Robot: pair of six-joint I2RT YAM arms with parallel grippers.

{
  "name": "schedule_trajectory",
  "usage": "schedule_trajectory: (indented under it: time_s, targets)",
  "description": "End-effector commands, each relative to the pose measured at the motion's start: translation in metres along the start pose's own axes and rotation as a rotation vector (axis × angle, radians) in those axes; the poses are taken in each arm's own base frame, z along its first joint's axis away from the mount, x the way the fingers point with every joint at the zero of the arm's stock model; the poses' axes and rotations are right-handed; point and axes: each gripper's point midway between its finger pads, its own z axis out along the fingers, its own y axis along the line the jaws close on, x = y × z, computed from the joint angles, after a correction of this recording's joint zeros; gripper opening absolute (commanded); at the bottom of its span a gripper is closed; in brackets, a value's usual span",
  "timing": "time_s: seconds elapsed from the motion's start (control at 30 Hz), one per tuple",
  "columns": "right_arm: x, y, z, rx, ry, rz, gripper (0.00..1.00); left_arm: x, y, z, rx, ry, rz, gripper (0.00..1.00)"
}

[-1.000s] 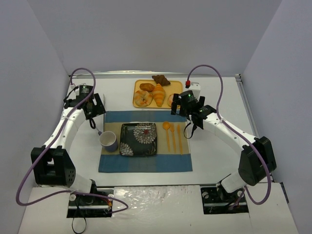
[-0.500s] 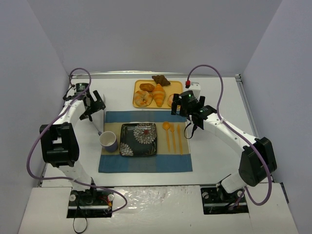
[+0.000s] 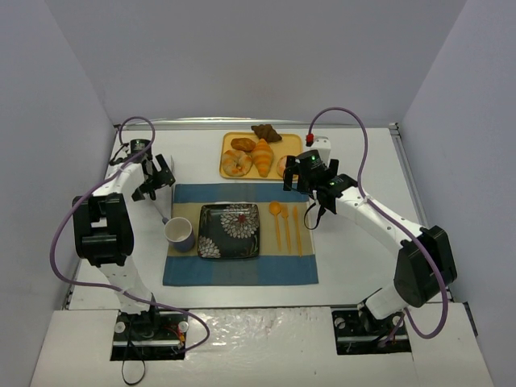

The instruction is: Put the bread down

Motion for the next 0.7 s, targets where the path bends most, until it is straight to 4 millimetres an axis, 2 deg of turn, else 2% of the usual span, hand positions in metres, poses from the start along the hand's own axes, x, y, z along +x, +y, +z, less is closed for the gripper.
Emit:
schedule_trajectory:
  time_s: [0.0, 0.43, 0.67]
  targets:
    - [-0.025, 0.009, -0.002, -0.028, -0.065, 0.041, 1.0, -0.019, 0.008, -0.016, -0.032, -0.064, -0.015, 0.97]
    - [-0.025, 0.009, -0.005, -0.035, -0.068, 0.044, 1.0, -0.008, -0.004, -0.005, 0.056, -0.063, -0.011, 0.97]
    - [-0.023, 0.01, -0.002, -0.037, -0.062, 0.04, 1.0, -0.014, -0.008, -0.011, 0.084, -0.11, -0.012, 0.97]
